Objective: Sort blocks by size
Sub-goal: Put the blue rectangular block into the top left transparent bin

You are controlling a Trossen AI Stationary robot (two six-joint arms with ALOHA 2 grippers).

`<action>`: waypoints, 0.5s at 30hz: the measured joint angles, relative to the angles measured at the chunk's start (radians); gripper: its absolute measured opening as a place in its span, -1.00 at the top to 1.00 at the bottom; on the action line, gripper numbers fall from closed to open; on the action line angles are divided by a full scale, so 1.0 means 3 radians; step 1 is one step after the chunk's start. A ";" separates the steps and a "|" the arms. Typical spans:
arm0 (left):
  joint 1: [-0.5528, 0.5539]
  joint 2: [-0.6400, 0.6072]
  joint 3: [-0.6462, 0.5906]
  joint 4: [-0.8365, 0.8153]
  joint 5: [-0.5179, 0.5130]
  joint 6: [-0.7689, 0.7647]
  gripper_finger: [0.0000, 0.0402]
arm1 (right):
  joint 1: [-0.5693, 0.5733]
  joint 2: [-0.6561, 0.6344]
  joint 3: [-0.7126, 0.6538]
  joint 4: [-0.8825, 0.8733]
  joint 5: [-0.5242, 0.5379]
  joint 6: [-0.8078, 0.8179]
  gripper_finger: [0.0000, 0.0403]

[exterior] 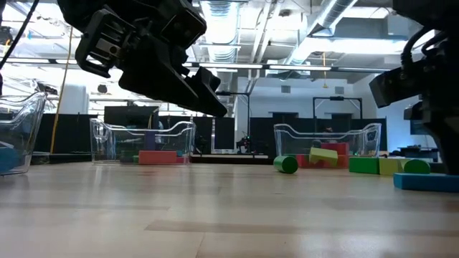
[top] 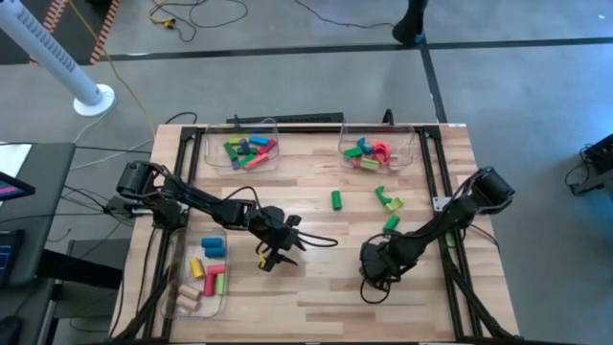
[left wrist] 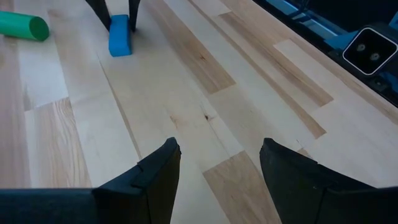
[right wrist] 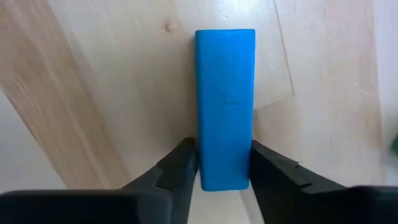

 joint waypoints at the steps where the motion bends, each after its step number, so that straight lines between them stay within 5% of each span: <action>1: 0.0000 0.0000 0.0000 -0.0001 0.0000 -0.0001 -0.06 | 0.0000 0.0001 0.0002 0.0002 0.0001 -0.0001 0.19; 6: 0.0000 0.0000 0.0000 0.0002 -0.0076 0.0029 -0.06 | 0.0000 0.0004 0.0024 0.0021 -0.0002 -0.0008 0.34; 15: 0.0000 0.0000 0.0000 0.0068 -0.0333 0.0162 -0.06 | -0.0024 0.0022 0.0125 0.0204 0.0000 -0.0038 0.27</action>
